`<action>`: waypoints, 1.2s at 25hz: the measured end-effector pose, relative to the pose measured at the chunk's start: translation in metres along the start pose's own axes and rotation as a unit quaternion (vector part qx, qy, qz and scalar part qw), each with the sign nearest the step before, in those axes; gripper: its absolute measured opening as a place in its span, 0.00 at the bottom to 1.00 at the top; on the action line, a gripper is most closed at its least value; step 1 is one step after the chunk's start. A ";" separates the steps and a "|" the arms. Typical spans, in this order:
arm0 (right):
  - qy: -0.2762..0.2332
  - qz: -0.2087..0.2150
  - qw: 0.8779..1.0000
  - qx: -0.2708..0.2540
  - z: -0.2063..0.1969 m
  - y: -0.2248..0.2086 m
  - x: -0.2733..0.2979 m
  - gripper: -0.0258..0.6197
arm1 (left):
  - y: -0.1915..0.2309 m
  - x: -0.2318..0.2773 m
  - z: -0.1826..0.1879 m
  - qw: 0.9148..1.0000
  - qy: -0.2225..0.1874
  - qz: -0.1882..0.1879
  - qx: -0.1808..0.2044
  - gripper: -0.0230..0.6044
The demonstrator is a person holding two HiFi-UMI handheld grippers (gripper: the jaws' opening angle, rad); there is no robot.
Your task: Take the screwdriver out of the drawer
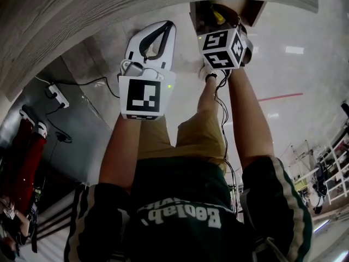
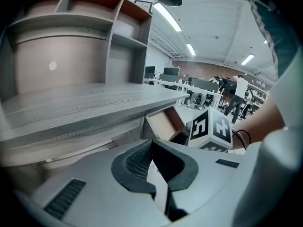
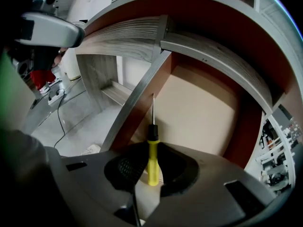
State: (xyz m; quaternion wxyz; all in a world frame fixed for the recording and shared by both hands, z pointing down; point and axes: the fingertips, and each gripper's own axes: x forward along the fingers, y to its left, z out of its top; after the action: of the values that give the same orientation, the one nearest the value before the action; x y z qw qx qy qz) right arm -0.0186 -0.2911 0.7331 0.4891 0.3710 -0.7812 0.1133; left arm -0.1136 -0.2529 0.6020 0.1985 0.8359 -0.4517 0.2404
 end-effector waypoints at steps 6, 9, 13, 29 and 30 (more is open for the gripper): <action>0.008 0.025 1.000 0.010 0.000 0.007 -0.010 0.16 | 0.000 -0.003 0.008 1.000 -0.006 -0.003 0.001 0.07; 0.009 0.029 0.999 0.013 0.000 0.002 -0.024 0.16 | -0.007 -0.005 0.019 1.000 -0.011 -0.001 0.004 0.07; 0.010 0.042 0.999 0.011 0.002 0.005 -0.045 0.16 | -0.015 -0.012 0.031 1.000 -0.018 0.005 0.006 0.07; -0.023 0.071 0.992 0.100 0.029 -0.005 -0.160 0.16 | -0.035 -0.065 0.099 0.999 -0.044 0.015 0.012 0.07; -0.026 0.069 0.992 0.104 0.032 -0.007 -0.164 0.16 | -0.034 -0.068 0.104 0.999 -0.047 0.016 0.012 0.07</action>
State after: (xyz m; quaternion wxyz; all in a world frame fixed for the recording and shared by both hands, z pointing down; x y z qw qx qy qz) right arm 0.0047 -0.2364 0.5769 0.4184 0.3680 -0.8012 0.2180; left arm -0.0942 -0.2478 0.4753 0.1631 0.8415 -0.4705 0.2095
